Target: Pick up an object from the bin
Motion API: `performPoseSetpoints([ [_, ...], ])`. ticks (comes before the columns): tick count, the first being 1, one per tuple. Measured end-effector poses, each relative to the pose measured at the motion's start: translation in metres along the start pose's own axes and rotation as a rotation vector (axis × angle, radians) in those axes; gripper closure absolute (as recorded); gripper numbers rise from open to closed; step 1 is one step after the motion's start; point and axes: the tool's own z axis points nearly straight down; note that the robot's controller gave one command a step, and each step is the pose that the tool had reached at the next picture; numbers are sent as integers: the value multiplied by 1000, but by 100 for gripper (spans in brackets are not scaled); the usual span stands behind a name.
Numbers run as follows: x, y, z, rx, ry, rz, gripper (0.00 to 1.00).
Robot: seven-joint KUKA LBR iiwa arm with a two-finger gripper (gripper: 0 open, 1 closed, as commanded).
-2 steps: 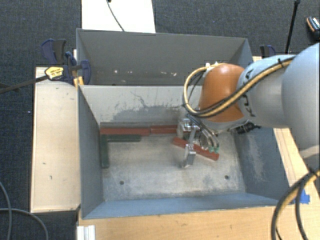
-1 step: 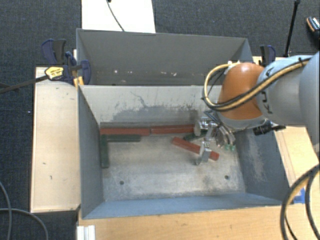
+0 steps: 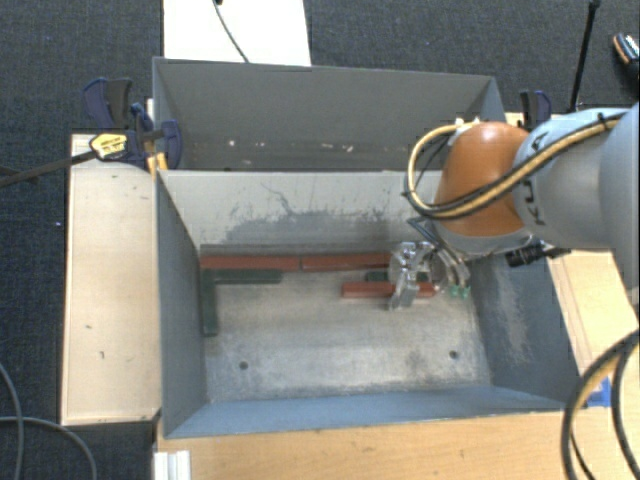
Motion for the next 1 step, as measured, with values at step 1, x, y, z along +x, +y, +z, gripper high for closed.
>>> performPoseSetpoints([
  [1,79,-52,-185,2,2,-46,100],
])
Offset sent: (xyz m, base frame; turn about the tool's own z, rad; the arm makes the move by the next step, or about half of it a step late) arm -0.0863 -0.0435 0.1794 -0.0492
